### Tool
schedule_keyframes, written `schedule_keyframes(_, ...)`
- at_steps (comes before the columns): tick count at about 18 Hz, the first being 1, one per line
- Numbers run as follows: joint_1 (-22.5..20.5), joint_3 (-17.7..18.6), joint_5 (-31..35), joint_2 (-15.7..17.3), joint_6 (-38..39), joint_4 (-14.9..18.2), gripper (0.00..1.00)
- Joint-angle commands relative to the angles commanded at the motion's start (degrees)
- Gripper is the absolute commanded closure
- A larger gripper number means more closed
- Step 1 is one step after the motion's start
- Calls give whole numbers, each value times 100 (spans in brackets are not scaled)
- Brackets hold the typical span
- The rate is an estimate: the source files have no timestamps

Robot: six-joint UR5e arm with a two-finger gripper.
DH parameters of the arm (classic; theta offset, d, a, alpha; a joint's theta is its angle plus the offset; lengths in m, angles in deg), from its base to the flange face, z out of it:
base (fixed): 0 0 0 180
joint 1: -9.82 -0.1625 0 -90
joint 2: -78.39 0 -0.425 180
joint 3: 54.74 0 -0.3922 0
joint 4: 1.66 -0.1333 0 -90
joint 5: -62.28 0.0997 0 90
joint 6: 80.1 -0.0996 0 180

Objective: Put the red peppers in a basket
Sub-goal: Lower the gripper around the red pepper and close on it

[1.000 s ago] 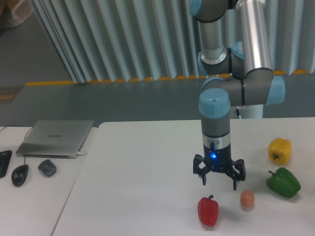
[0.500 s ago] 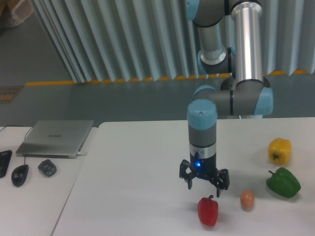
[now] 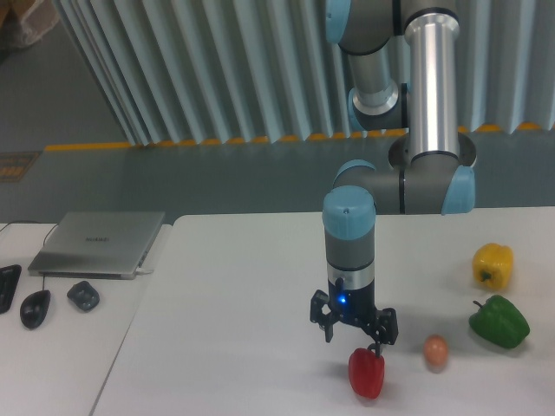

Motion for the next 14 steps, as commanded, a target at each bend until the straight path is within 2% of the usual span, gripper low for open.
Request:
schedule_keyframes(3, -26, 0, 53, -114, 0, -123, 0)
schedule_keyframes(14, -44, -105, 237, -281, 9, -123, 0)
